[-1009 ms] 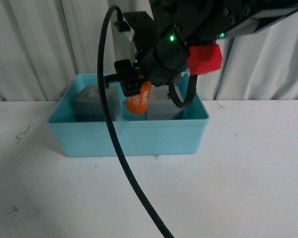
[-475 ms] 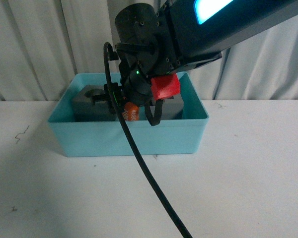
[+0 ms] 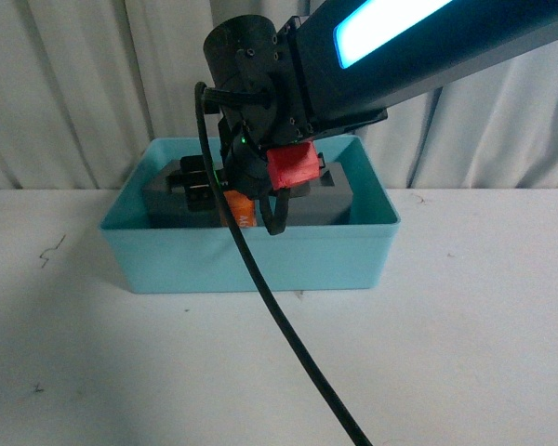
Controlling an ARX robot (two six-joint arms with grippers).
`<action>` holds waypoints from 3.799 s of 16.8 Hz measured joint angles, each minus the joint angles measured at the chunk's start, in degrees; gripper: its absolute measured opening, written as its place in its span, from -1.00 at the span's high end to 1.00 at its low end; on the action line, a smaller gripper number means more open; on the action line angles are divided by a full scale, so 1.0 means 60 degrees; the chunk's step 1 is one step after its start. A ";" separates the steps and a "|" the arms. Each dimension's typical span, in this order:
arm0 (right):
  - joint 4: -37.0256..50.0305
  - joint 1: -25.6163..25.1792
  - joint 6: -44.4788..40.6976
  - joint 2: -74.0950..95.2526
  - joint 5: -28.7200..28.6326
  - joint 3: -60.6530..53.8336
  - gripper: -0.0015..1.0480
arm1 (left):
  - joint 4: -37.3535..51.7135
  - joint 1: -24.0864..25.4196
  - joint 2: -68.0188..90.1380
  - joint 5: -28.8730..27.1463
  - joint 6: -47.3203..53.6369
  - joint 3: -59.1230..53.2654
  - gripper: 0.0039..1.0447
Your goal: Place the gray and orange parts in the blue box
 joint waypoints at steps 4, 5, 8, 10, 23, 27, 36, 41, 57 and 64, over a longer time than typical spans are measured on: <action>0.0699 -0.0004 0.0080 -0.0051 -0.0015 -0.0135 -0.90 | 0.0000 0.0000 0.0000 0.0000 0.0000 0.0000 -0.88; 0.1847 -0.0007 0.0000 -0.0903 -0.0215 -0.1249 -0.87 | 0.0000 0.0000 0.0000 -0.0004 0.0000 0.0000 -0.88; 0.3136 -0.0157 -0.0240 -0.2703 -0.0102 -0.2860 -0.87 | 0.0000 0.0000 0.0000 0.0000 0.0000 0.0000 -0.88; 0.4142 -0.0463 -0.0488 -0.4612 -0.0018 -0.4426 -0.87 | 0.0000 0.0000 0.0000 0.0000 0.0000 0.0000 -0.88; 0.6914 -0.3111 -0.0838 -1.7311 0.1508 -1.8079 -0.23 | -0.0004 0.0000 0.0000 -0.0007 0.0000 0.0000 -0.88; 0.6834 -0.3956 -0.1359 -1.8673 0.0678 -1.8844 0.67 | -0.0004 0.0000 0.0000 -0.0004 0.0000 0.0000 -0.88; 0.5067 -0.5319 -0.1453 -2.1686 -0.0703 -1.9937 0.96 | 0.0000 0.0000 0.0000 0.0000 0.0000 0.0000 -0.88; 0.4280 -0.5319 -0.1453 -2.2480 -0.0707 -1.9937 0.97 | -0.0004 0.0000 0.0000 0.0000 0.0000 0.0000 -0.88; 0.2014 -0.5319 -0.1464 -2.4669 -0.0714 -1.9930 -0.25 | 0.0004 0.0000 0.0000 0.0000 0.0000 0.0000 -0.88; 0.2014 -0.5319 -0.1464 -2.4669 -0.0714 -1.9930 -0.87 | 0.0004 0.0000 0.0000 0.0000 0.0000 0.0000 -0.88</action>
